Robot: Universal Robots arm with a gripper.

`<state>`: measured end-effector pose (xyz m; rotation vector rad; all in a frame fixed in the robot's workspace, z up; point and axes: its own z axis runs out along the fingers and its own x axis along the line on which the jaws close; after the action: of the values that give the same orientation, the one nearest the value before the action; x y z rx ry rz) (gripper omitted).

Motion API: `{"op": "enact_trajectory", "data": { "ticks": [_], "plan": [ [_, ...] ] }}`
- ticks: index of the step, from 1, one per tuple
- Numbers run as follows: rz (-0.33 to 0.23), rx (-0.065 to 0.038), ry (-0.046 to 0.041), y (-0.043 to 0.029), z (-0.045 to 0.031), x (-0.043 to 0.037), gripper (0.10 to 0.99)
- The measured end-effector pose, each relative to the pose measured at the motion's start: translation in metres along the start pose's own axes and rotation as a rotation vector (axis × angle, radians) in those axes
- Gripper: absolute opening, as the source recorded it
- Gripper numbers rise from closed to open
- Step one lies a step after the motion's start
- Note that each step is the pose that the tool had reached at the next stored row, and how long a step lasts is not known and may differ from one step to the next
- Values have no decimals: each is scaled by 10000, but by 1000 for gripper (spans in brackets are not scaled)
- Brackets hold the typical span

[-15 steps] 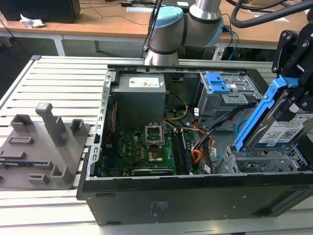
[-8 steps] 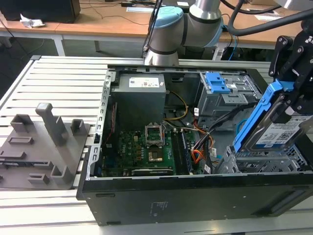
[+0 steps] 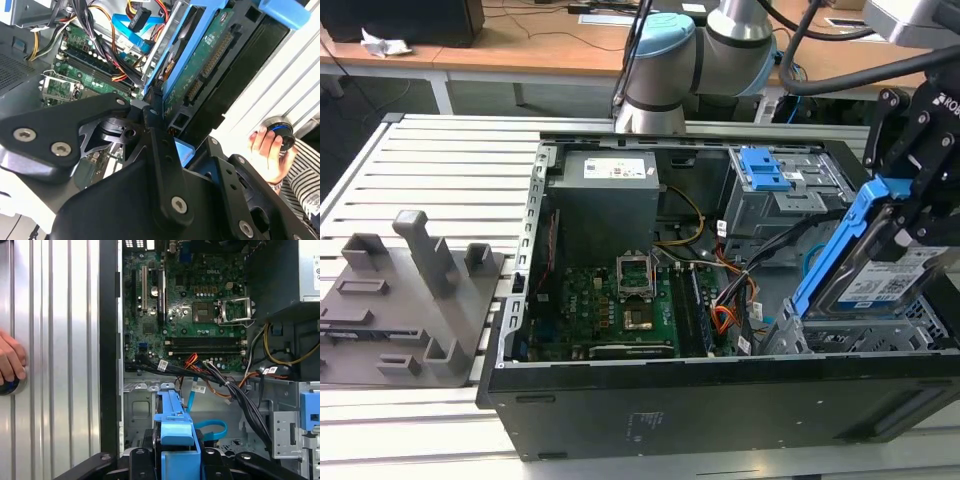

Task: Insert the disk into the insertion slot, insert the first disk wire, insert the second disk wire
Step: 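Insert the disk into the insertion slot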

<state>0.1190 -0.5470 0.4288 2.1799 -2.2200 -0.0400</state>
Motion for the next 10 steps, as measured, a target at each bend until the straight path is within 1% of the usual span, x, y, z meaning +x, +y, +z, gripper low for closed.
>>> {"op": "enact_trajectory", "data": {
  "ticks": [2, 4, 6, 8, 10],
  "plan": [
    [-1, -1, -2, -2, 46, 0, 365],
    [0, -1, -1, -5, 131, 0, 365],
    [0, -1, -2, -7, 187, -1, 365],
    [0, 0, -2, -9, 222, -1, 365],
    [0, 0, 0, -11, 277, -1, 365]
  ]
}}
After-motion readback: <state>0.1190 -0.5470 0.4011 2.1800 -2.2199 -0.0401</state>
